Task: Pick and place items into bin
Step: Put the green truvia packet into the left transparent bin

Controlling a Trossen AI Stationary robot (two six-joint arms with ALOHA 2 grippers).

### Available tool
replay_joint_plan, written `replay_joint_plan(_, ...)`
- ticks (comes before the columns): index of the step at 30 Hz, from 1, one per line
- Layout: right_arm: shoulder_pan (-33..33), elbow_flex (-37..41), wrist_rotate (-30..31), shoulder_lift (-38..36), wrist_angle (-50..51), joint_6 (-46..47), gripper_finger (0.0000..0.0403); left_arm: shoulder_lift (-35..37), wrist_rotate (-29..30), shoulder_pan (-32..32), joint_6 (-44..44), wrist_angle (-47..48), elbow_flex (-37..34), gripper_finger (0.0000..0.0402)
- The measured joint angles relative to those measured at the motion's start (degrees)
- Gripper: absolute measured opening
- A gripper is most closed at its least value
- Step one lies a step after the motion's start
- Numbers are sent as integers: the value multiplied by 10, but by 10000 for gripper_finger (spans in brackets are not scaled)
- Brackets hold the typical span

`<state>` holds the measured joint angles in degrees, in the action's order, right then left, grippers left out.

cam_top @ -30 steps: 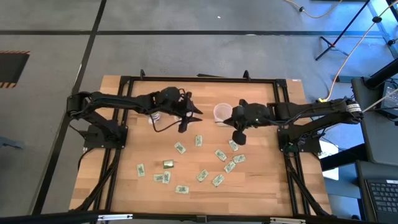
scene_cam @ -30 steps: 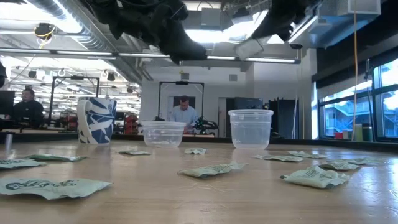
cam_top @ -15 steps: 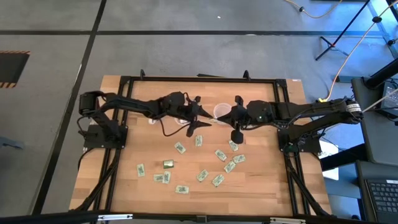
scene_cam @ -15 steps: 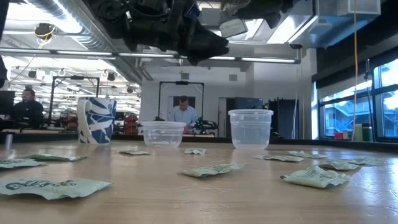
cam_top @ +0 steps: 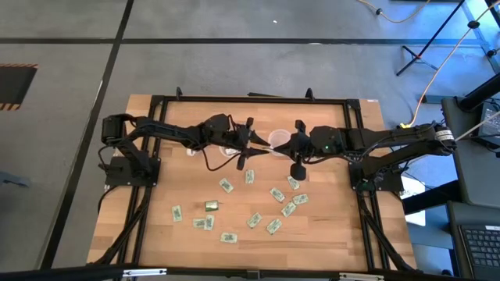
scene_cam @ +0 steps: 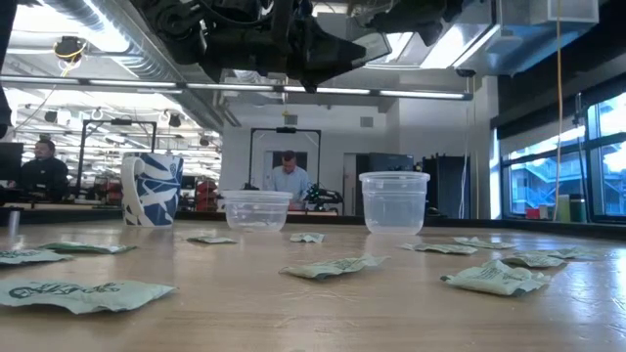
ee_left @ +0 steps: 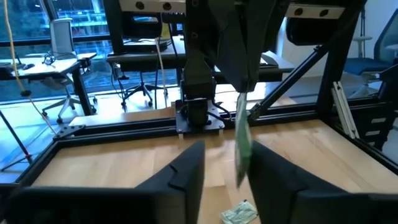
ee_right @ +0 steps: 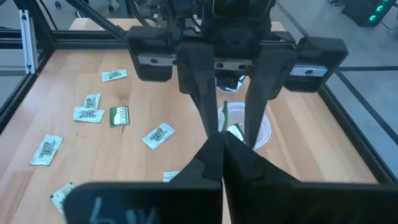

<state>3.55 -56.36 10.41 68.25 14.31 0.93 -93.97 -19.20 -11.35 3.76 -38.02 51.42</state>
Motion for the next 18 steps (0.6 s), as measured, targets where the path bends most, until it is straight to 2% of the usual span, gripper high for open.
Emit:
replay_joint_plan(9,0,0,0,0,3,-13,4,0,-7,0,65,0,0,12)
replay_joint_plan(12,0,0,-1,0,3,-13,14,0,-28,0,61,0,0,11)
replay_joint_plan(18,0,0,-1,0,4,-14,42,0,-30,0,58,7,0,8)
